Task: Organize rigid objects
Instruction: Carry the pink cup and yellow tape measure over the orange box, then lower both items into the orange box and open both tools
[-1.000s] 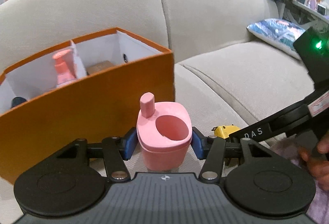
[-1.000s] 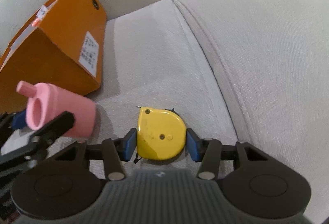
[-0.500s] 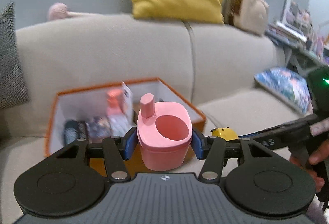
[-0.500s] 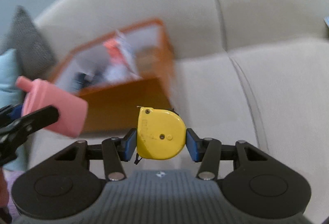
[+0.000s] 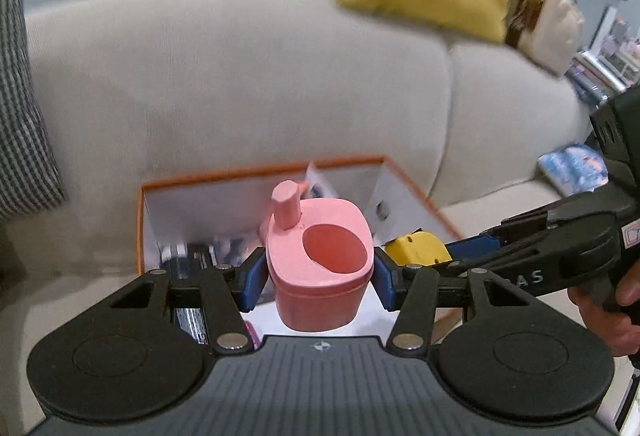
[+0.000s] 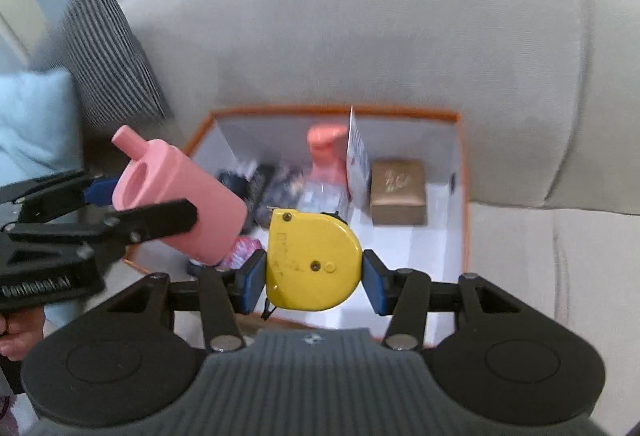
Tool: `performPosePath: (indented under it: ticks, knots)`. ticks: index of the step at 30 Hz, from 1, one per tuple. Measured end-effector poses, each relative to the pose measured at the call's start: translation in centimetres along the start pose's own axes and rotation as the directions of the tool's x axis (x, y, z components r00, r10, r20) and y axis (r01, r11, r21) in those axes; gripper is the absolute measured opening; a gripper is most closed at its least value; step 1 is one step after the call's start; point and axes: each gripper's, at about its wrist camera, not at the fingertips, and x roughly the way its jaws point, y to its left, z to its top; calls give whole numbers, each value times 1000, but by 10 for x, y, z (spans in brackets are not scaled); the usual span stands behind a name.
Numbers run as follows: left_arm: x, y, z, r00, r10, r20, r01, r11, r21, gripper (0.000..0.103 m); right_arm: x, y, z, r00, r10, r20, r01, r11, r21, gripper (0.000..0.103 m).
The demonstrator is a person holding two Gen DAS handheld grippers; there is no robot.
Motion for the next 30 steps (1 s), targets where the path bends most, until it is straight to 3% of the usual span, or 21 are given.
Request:
performPosePath:
  ticks: [6,15,20,30]
  knots:
    - [50,24,-8,990,-35,-134,22,995,-97,62,62,-7,14,986,-53,-156,48,998,-37,52]
    - [94,35,-7,957,38,-288,-73,991,-112,62,116,-19,26,951,-104,-291,85,994,-75,52]
    - [104,42,-11,951,35,-308,-81,987,-139,62,128,-34,31,941,-48,-335,69,996,50,52]
    - [111,40,-14,942,15,-337,-52,994,-99,63,145,-42,28,928,-22,-372,70,991,116,52]
